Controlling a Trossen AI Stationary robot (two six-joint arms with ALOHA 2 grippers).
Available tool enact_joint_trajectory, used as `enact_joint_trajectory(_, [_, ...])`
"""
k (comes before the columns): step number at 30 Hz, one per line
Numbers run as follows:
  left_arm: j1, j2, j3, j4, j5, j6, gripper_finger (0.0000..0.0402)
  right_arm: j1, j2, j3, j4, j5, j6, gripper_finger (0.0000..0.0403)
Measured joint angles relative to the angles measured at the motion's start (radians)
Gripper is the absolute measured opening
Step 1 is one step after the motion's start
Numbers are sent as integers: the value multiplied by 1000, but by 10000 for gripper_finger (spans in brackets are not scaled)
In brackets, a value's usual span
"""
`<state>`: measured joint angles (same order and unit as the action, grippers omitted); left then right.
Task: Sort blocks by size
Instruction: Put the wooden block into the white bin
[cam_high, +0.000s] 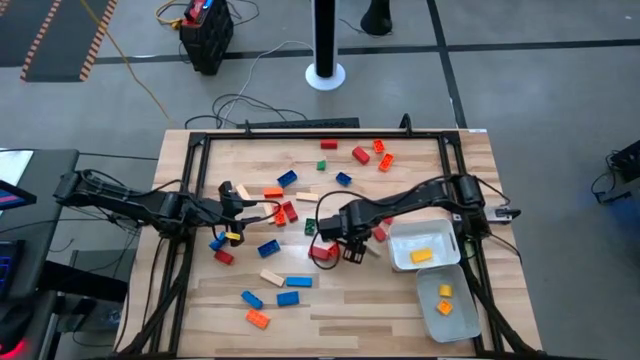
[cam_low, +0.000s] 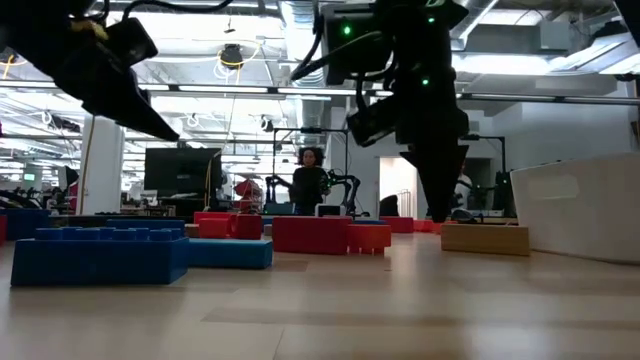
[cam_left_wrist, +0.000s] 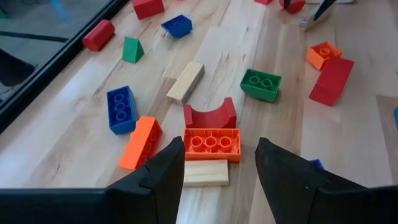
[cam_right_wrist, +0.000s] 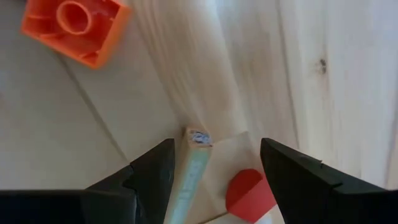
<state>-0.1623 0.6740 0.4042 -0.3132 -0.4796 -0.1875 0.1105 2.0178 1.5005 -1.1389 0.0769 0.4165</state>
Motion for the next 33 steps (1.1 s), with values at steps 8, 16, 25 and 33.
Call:
enact_joint_trajectory(8, [-12, -18, 0, -76, 22, -12, 188, -14, 0, -2, -12, -55, -7, 269])
enact_joint_trajectory(16, [-53, -160, 0, -108, 16, -35, 188, -7, -1, -100, 59, -62, 18, 269])
enact_joint_trajectory(25, [-52, -225, 0, -89, 8, -27, 188, -2, -3, -143, 114, -80, 23, 214])
enact_joint_trajectory(33, [-52, -221, 0, -89, 8, -27, 188, -2, -3, -143, 96, -101, 19, 81])
